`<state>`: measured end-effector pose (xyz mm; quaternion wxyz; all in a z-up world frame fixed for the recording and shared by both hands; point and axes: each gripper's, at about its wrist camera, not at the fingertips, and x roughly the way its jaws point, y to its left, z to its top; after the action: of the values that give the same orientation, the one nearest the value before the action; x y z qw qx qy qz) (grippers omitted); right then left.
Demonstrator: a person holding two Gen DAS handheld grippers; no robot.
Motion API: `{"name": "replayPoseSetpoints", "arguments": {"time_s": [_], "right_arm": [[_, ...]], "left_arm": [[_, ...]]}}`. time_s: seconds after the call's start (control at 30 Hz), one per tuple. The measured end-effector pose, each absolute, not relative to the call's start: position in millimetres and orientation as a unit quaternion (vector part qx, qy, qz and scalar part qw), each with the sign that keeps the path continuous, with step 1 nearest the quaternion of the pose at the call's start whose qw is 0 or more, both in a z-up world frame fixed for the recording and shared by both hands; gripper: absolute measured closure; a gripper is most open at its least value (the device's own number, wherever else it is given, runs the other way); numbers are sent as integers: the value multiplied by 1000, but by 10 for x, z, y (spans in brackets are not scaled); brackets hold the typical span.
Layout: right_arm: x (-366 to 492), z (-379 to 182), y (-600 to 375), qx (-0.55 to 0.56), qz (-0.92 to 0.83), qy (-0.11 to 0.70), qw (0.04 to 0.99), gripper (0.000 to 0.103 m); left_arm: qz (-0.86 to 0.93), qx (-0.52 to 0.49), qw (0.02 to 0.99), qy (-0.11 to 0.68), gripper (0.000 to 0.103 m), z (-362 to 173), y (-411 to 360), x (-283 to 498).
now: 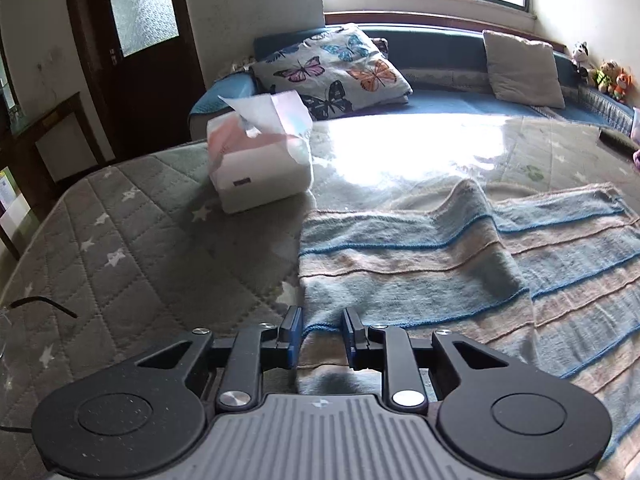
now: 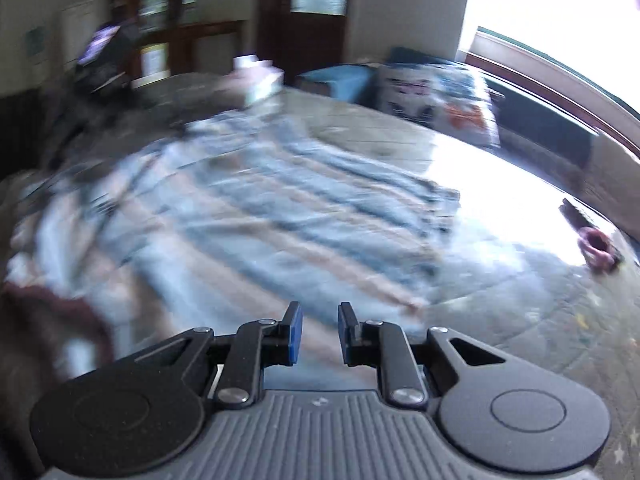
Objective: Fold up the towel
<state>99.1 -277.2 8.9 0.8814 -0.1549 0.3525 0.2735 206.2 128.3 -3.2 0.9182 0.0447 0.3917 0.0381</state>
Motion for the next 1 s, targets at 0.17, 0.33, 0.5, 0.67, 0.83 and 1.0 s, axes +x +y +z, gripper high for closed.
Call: {"name": "replayPoseSetpoints", "arguments": {"time_s": [0.17, 0.33, 0.5, 0.67, 0.83, 1.0], "right_arm": [[1504, 48, -2882, -115, 228, 363, 896, 84], [1945, -23, -2898, -92, 186, 358, 910, 82], [2309, -103, -2918, -60, 163, 360, 917, 82], [2507, -127, -2879, -46, 155, 356, 920, 71], [2703, -191, -2829, -28, 143, 358, 922, 70], [2847, -281, -2806, -23, 136, 365, 921, 70]], "left_arm": [[34, 50, 919, 390, 88, -53, 1253, 2107], [46, 63, 921, 382, 94, -45, 1297, 2095], [40, 14, 924, 379, 92, 35, 1480, 2107], [29, -4, 929, 370, 88, 83, 1443, 2233], [31, 5, 924, 381, 80, -12, 1326, 2397], [19, 15, 927, 374, 99, -49, 1265, 2434]]}}
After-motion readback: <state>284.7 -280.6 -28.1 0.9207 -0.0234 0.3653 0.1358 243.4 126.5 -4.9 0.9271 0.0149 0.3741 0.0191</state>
